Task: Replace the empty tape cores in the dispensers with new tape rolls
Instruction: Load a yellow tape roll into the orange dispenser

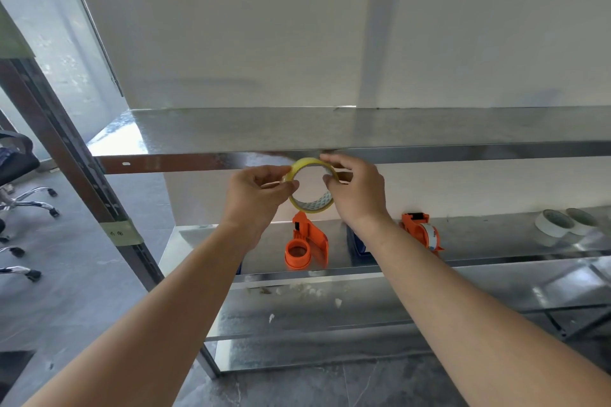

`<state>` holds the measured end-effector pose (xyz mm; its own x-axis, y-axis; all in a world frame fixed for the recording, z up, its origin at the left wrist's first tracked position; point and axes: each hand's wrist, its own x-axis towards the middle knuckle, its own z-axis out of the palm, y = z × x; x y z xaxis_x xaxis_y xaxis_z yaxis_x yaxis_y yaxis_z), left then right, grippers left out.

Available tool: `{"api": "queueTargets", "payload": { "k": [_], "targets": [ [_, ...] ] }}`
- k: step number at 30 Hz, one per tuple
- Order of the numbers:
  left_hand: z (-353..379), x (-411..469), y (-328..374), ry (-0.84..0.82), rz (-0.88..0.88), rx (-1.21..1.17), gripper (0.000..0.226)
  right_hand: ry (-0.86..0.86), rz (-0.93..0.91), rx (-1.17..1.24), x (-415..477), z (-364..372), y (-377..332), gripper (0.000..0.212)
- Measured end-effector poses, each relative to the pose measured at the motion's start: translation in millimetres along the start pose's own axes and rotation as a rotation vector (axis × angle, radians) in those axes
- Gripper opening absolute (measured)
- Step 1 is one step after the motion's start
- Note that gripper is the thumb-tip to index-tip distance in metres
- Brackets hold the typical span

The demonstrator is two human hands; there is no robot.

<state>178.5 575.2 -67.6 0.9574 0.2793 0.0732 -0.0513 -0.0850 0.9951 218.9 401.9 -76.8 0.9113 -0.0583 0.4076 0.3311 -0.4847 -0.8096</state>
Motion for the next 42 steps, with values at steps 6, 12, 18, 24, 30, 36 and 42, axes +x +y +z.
{"api": "queueTargets", "payload": {
  "k": [6, 12, 18, 24, 30, 36, 42],
  "targets": [
    [4, -4, -2, -0.01, 0.02, -0.024, 0.023, 0.035, 0.007, 0.038, -8, -9, -5, 0.025],
    [8, -12, -1, -0.044, 0.035, -0.044, 0.032, 0.103, 0.033, 0.04, -13, -10, -7, 0.025],
    [8, -11, -4, -0.096, 0.04, -0.061, 0.04, 0.104, 0.059, 0.035, -16, -10, -7, 0.021],
    [6, -8, -2, -0.102, 0.055, -0.055, 0.038, 0.086, 0.049, -0.04, -12, -10, -9, 0.022],
    [2, -4, -4, -0.129, 0.096, 0.003, 0.035, 0.005, -0.024, -0.039, -13, -1, -11, 0.036],
    [-5, -2, -8, -0.127, 0.076, 0.025, 0.033, 0.024, -0.047, -0.014, -16, 4, -13, 0.025],
    [-10, -5, -10, -0.07, 0.081, 0.036, 0.036, 0.05, -0.039, -0.023, -17, 7, -16, 0.024]
  ]
}}
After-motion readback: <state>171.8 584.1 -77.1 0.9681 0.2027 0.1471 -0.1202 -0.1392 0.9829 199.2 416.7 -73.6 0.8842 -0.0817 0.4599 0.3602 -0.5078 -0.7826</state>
